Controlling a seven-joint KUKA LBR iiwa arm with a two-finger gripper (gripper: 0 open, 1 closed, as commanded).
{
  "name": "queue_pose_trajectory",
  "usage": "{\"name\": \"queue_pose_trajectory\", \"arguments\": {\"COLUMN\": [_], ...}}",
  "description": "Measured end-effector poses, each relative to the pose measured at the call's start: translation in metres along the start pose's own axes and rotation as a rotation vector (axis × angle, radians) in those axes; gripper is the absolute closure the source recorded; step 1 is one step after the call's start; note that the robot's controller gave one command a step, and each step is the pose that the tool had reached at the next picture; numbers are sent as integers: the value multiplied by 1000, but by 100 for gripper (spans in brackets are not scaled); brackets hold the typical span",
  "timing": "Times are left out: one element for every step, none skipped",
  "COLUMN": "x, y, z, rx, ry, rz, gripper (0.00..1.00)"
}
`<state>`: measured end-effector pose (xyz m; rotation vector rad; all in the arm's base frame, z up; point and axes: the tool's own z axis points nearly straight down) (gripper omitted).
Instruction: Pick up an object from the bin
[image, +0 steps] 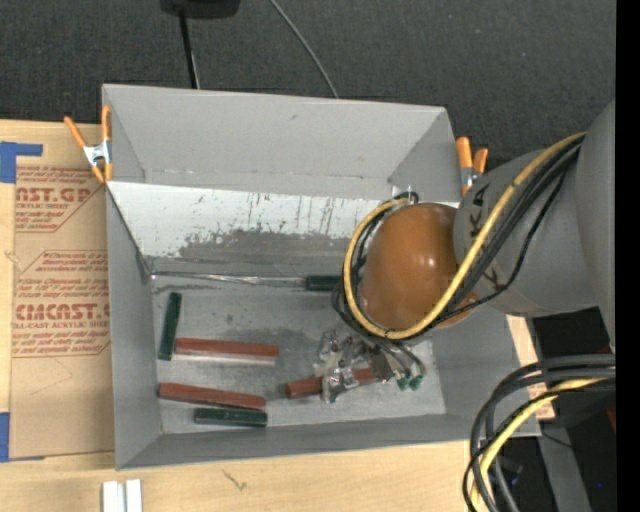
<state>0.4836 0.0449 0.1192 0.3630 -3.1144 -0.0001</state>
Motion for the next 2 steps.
{"name": "queue_pose_trajectory", "arguments": {"x": [-1,-2], "y": [0,0], "z": [-20,-31], "rx": [1,1], "ry": [-5,-10], "rz": [0,-1], "gripper": [100,100]}}
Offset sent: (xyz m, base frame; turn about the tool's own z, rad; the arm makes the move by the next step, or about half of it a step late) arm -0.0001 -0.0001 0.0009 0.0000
